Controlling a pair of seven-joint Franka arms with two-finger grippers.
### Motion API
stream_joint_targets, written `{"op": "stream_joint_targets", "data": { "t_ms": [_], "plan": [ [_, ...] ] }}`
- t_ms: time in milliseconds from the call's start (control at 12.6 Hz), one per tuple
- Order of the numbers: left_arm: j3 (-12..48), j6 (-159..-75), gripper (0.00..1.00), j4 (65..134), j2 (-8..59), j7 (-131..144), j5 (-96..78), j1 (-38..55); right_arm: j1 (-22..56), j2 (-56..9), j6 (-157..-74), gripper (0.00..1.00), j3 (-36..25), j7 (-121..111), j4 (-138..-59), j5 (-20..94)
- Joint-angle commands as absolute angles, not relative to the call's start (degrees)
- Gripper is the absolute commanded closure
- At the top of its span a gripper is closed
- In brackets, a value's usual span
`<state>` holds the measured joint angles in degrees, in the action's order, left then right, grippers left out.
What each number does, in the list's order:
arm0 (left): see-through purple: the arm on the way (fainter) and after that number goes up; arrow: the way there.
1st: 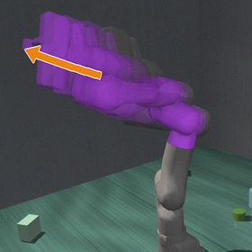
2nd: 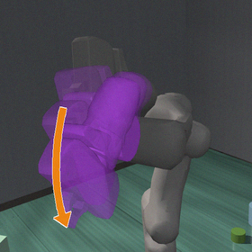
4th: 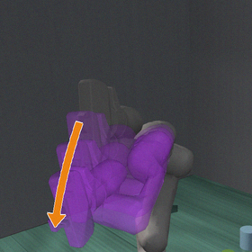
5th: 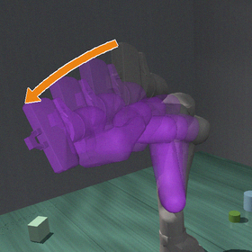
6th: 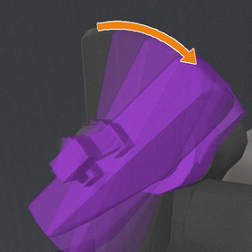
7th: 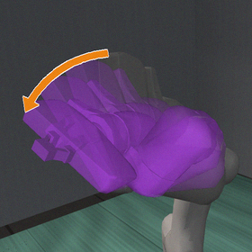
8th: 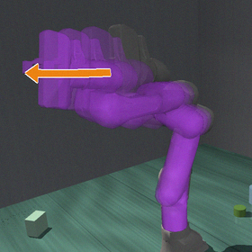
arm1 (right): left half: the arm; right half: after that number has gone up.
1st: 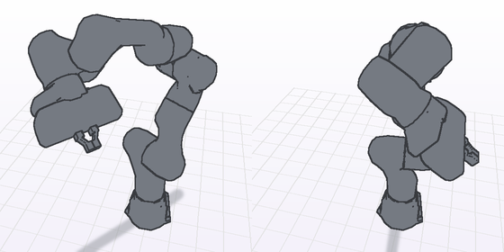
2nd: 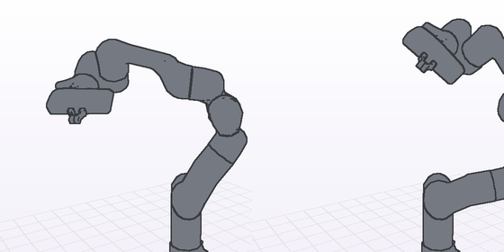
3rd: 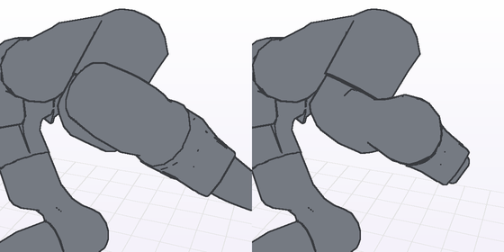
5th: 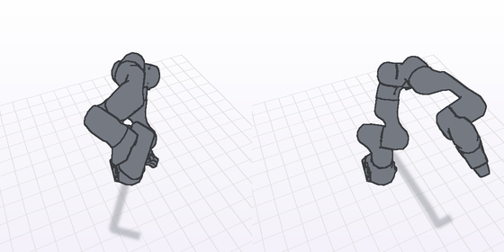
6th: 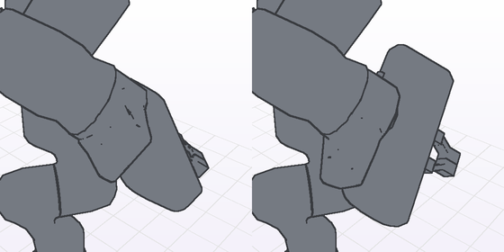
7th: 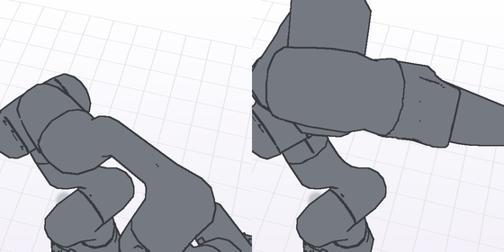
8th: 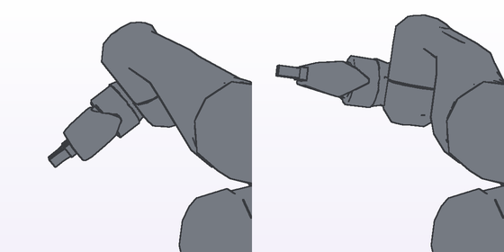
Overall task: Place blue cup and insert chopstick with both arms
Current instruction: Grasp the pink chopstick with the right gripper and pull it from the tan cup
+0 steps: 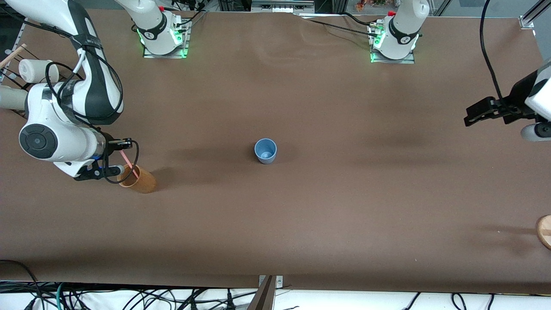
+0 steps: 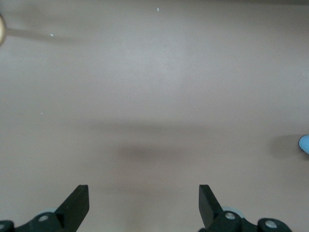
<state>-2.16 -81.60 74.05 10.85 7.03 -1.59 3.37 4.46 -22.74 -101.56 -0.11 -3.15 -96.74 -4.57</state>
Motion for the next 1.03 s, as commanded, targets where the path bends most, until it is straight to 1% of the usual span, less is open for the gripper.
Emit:
{"op": "stream_joint_targets", "data": {
  "t_ms": [0, 79, 238, 317, 397, 714, 952],
  "plan": [
    [-1.8, -81.5, 0.0, 79.0, 7.0, 1.2, -2.5, 0.2, 3.9, -22.0, -102.1, 0.85, -0.1, -4.2, -97.6, -3.1],
    [-1.8, -81.6, 0.0, 79.7, 6.5, -2.4, -1.9, 0.2, 3.9, -22.1, -102.0, 0.92, -0.1, -4.0, -97.6, -3.1],
    [-1.8, -81.7, 0.0, 81.2, 5.5, -4.3, -1.9, -0.3, 3.9, -22.2, -102.0, 1.0, -0.1, -3.9, -97.3, -3.1],
    [-1.8, -82.3, 0.0, 83.6, 3.9, -4.1, -1.9, -0.3, 3.9, -22.2, -102.0, 1.0, -0.1, -3.9, -97.2, -3.1],
    [-1.8, -82.5, 0.0, 84.5, 3.5, -4.0, -1.9, -0.2, 3.9, -22.2, -102.0, 1.0, -0.1, -3.8, -97.1, -3.1],
    [-1.8, -81.9, 0.0, 83.3, 5.5, -4.0, -2.2, -0.4, 4.1, -22.5, -101.3, 1.0, 0.1, -4.0, -95.1, -3.1],
    [-1.7, -81.9, 0.0, 83.3, 5.9, -4.2, -2.0, -0.3, 4.1, -23.1, -96.7, 1.0, 0.1, -4.0, -91.7, -3.0]
  ]
}}
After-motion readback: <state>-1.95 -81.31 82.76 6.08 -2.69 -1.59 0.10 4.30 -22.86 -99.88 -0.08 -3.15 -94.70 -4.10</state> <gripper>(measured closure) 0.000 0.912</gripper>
